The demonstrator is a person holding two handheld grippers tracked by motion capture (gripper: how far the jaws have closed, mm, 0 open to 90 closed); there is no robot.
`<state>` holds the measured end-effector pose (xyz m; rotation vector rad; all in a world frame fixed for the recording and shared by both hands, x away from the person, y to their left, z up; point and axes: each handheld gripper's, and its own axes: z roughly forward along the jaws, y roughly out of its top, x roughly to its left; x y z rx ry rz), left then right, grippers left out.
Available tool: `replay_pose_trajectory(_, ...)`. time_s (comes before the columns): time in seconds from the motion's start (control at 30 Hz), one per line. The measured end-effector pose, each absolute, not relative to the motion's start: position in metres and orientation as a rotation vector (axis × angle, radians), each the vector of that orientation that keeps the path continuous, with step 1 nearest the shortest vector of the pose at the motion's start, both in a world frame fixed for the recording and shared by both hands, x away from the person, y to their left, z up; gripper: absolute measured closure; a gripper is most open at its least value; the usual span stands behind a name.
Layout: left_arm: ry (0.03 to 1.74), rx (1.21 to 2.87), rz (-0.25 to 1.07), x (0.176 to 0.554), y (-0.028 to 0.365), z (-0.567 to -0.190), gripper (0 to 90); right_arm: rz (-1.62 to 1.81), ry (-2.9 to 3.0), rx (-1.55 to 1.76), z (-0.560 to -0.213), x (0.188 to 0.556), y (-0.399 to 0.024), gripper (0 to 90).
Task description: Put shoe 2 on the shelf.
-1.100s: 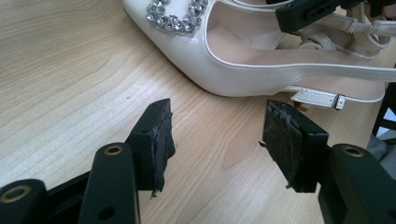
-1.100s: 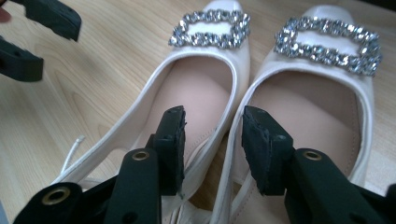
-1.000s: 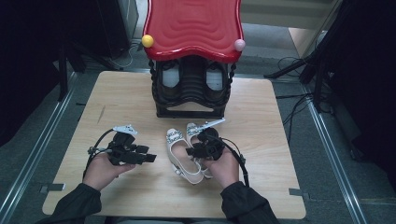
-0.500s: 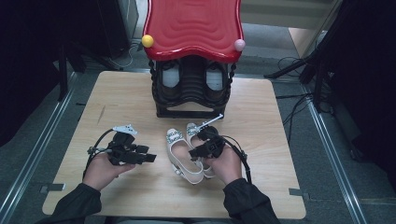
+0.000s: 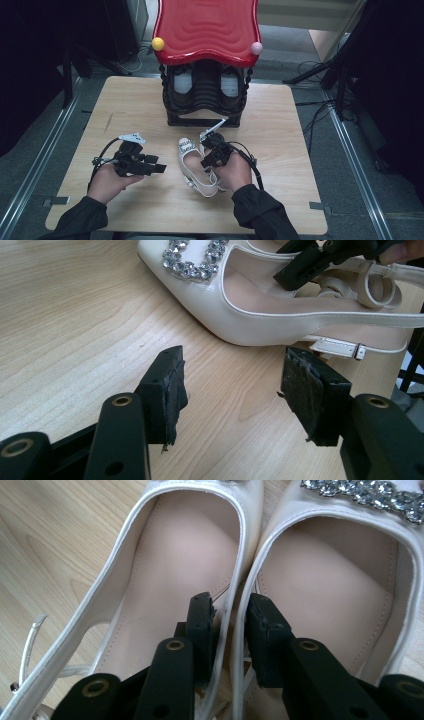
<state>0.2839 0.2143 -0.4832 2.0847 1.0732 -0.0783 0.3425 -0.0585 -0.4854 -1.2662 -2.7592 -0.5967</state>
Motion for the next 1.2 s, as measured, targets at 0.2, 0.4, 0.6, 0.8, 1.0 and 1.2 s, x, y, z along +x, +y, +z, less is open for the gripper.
replay_pose_trajectory(0.2,1.079,2.080,-0.070,0.284,0.218,-0.482,43.0,-0.567,-2.763,-1.250,-0.485,0.348,-0.056,80.2)
replay_pose_trajectory(0.4,1.097,2.078,-0.044,0.284,0.225,-0.481,42.7,-0.627,-2.746,-1.276,-0.483,0.347,-0.060,85.3)
replay_pose_trajectory(0.6,1.112,2.063,-0.024,0.284,0.235,-0.479,42.3,-0.706,-2.740,-1.190,-0.471,0.345,-0.068,86.0)
replay_pose_trajectory(0.8,1.134,2.043,-0.012,0.283,0.247,-0.477,42.2,-0.760,-2.775,-0.992,-0.444,0.342,-0.068,86.1)
replay_pose_trajectory(1.0,1.150,2.041,0.008,0.279,0.257,-0.477,42.4,-0.817,-2.790,-0.772,-0.414,0.347,-0.071,86.2)
replay_pose_trajectory(1.2,1.158,2.030,0.008,0.278,0.263,-0.477,42.4,-0.858,-2.766,-0.634,-0.383,0.349,-0.071,86.1)
